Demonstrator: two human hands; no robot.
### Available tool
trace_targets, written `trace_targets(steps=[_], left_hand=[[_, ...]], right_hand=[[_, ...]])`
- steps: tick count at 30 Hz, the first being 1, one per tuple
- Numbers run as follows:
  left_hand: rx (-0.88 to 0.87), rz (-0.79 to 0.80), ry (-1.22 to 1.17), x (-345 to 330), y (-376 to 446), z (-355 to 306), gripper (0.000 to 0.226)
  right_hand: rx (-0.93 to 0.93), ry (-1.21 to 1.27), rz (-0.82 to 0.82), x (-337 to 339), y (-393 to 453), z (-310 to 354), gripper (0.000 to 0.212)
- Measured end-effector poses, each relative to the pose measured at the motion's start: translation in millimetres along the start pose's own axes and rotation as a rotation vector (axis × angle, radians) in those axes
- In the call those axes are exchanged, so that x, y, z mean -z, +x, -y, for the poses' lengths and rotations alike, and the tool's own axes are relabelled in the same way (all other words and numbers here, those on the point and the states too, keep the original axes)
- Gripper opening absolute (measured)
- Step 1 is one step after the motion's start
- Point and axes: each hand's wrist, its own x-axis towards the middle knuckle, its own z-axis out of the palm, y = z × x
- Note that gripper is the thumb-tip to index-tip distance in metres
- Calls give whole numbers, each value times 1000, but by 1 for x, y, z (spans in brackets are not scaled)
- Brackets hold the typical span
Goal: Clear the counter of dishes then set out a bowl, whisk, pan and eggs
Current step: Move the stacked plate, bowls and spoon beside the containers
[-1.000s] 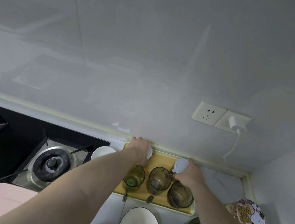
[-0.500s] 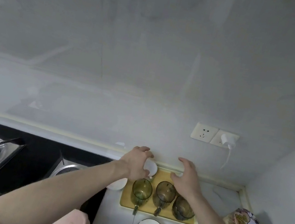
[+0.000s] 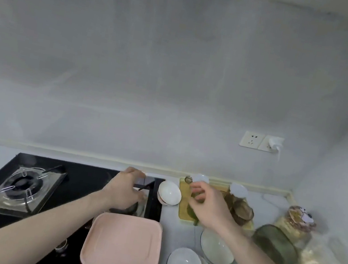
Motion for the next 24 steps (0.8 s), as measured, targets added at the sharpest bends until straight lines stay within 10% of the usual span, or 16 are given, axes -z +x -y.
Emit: trace_targets(steps=[6,9,15,24], left_hand=[[521,177,-224,-46,-77,119,91],[686,287,-564,-69,-109,136,73],[748,306,-1088,-95,-126,142,61],[839,94,-1180,-106,-126,119,57]], right_hand=[[-140,27,61,-75,-80,10,34],[-187,31,46,-90,-115,17,33],[-250,60,-28,-82,-170,26,31],[-306,85,-75,-64,-204,14,28]])
